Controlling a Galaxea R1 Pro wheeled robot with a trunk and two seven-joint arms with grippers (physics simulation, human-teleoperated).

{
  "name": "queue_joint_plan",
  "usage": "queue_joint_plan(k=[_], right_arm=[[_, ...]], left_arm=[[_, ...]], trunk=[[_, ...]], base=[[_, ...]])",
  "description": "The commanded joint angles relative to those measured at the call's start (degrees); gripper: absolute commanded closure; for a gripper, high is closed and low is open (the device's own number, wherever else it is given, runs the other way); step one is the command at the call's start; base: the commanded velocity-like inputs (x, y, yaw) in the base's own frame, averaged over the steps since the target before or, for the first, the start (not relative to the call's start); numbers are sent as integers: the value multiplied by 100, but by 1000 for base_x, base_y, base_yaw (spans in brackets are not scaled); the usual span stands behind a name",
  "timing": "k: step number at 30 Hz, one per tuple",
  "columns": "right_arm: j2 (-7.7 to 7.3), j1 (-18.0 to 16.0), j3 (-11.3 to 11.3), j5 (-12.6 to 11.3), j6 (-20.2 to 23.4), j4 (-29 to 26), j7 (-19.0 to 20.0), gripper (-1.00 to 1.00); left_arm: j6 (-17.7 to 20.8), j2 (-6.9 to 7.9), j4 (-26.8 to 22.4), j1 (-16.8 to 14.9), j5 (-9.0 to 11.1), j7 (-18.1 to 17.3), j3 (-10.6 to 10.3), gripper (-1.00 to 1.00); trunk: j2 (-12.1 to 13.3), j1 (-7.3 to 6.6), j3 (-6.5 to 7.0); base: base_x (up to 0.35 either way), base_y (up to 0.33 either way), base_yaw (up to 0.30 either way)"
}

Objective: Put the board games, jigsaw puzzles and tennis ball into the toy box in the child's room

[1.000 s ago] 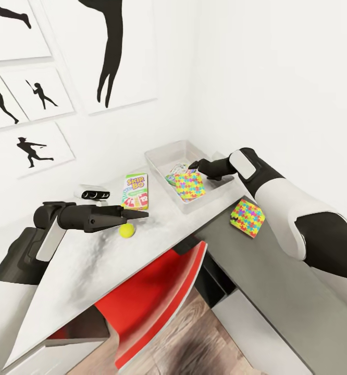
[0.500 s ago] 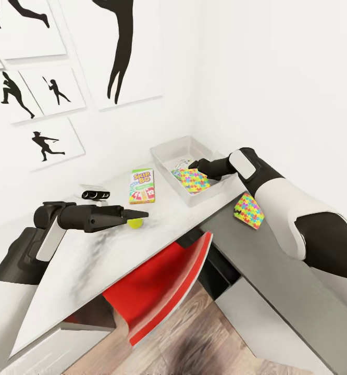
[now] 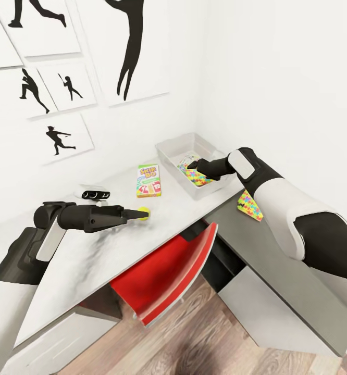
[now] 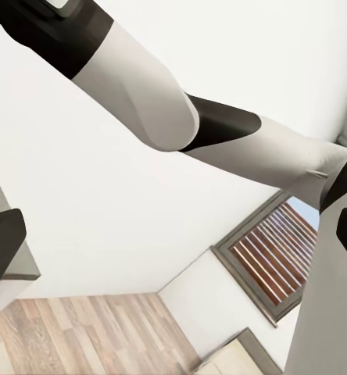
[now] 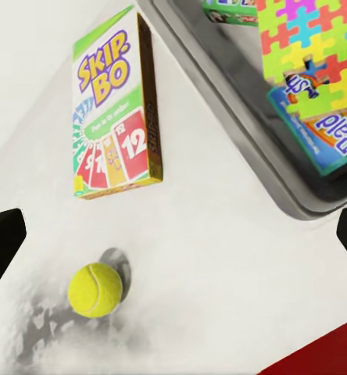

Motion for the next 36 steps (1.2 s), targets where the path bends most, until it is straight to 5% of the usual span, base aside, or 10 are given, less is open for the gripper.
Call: queue_joint_plan(k=[1,15,36], right_arm=[[7,-6,30,-1,13,-3,8,-100],[48,-6,45,21,12,-11,2,-100],[34,-6,51,32,-33,-19,10,-100]], left_arm=[[61,6,1,-6,11,-17,-10,-100],[56,6,1,-6,12,-17,-10,-100],[39,6,4,-6,2,-17,-10,-100]], trunk=[[-11,3,-10],[-11,3,-1],[-11,3,185]], base=[[-27,27,0],[-6,6,0],[0,0,0]])
